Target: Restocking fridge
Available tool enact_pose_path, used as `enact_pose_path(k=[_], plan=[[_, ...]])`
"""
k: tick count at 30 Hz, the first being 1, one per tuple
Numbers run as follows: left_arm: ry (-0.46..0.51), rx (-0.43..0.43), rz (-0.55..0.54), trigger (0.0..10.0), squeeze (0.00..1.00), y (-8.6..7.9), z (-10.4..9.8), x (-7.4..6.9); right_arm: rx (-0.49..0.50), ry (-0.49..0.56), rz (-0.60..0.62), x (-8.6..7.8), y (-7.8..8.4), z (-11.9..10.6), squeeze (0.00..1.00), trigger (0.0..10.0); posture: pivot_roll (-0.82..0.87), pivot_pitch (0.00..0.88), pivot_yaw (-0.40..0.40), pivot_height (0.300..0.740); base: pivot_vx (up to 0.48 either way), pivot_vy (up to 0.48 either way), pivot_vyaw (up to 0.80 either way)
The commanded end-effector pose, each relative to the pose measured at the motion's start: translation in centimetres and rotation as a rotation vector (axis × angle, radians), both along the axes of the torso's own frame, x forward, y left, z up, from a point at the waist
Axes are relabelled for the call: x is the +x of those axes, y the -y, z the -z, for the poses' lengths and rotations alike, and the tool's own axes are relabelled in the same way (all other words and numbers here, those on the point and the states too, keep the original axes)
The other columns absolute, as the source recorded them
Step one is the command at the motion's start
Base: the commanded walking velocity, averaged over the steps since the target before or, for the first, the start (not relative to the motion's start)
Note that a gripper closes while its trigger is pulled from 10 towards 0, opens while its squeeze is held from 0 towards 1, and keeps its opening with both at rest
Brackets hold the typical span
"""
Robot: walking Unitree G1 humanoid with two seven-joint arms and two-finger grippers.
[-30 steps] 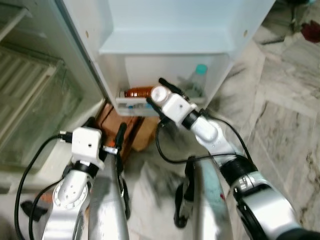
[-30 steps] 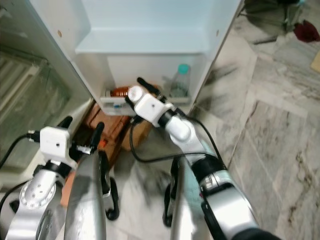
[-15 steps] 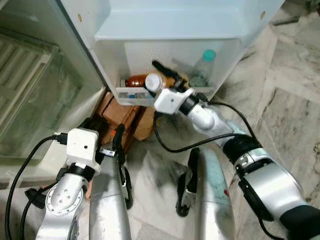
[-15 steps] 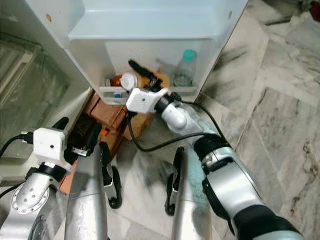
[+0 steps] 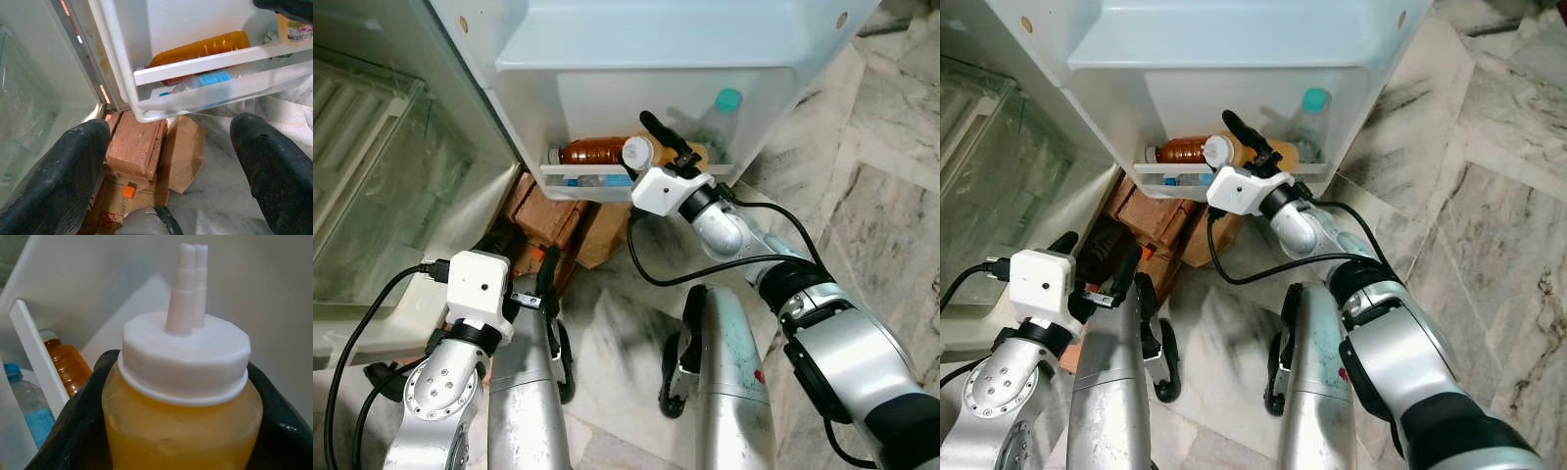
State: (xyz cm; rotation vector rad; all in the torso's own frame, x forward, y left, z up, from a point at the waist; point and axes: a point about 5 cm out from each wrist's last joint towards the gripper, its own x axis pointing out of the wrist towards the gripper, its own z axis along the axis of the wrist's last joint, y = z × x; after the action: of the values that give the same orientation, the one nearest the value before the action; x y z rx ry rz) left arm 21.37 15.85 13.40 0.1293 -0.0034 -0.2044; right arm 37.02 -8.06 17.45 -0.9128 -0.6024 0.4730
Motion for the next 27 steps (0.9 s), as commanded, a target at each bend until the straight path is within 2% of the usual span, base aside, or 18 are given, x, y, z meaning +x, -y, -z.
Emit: enact_pose_path(k=[1, 5, 8, 10, 13, 22, 24, 26, 27], plan=[[-0.02, -0.002, 0.009, 10.0, 0.0, 0.1, 0.2, -0.6, -0.024, -0.057, 0.034, -0.2, 0.7, 1.6, 0.0, 10.0, 0.19, 0.441, 0.008, 0.559, 0.0, 0.0, 0.0], [-0.022, 0.0, 0.01, 10.0, 0.0, 0.1, 0.2, -0.5, -0.012, -0.105, 0.088, -0.1, 1.6, 2.4, 0.0, 10.0, 0.19, 0.44, 0.008, 0.559, 0.0, 0.0, 0.0], [-0.024, 0.0, 0.013, 10.0, 0.0, 0.1, 0.2, -0.5, 0.062, -0.154, 0.123, -0.1, 2.6, 2.8, 0.0, 10.0, 0.19, 0.438, 0.009, 0.559, 0.0, 0.0, 0.0], [-0.025, 0.002, 0.014, 10.0, 0.0, 0.1, 0.3, -0.4, 0.146, -0.208, 0.14, -0.1, 3.1, 3.0, 0.0, 10.0, 0.19, 0.437, 0.01, 0.559, 0.0, 0.0, 0.0], [-0.025, 0.003, 0.016, 10.0, 0.0, 0.1, 0.2, -0.4, 0.174, -0.227, 0.14, -0.2, 3.3, 3.1, 0.0, 10.0, 0.19, 0.436, 0.011, 0.559, 0.0, 0.0, 0.0], [-0.015, 0.014, 0.024, 10.0, 0.0, 0.1, 0.1, -0.3, 0.247, -0.265, 0.104, -0.2, 1.9, 2.9, 0.0, 10.0, 0.2, 0.432, 0.015, 0.559, 0.0, 0.0, 0.0], [-0.012, 0.019, 0.02, 10.0, 0.0, 0.1, 0.0, -0.3, 0.257, -0.259, 0.088, -0.1, 1.5, 2.6, 0.0, 10.0, 0.2, 0.433, 0.014, 0.559, 0.0, 0.0, 0.0], [-0.007, 0.024, 0.016, 10.0, 0.0, 0.0, -0.1, -0.5, 0.281, -0.232, 0.031, 0.1, 0.3, 1.2, 0.0, 10.0, 0.21, 0.436, 0.012, 0.559, 0.0, 0.0, 0.0], [-0.007, 0.024, 0.016, 10.0, 0.0, 0.0, -0.1, -0.5, 0.281, -0.232, 0.031, 0.1, 0.3, 1.2, 0.0, 10.0, 0.21, 0.436, 0.012, 0.559, 0.0, 0.0, 0.0]])
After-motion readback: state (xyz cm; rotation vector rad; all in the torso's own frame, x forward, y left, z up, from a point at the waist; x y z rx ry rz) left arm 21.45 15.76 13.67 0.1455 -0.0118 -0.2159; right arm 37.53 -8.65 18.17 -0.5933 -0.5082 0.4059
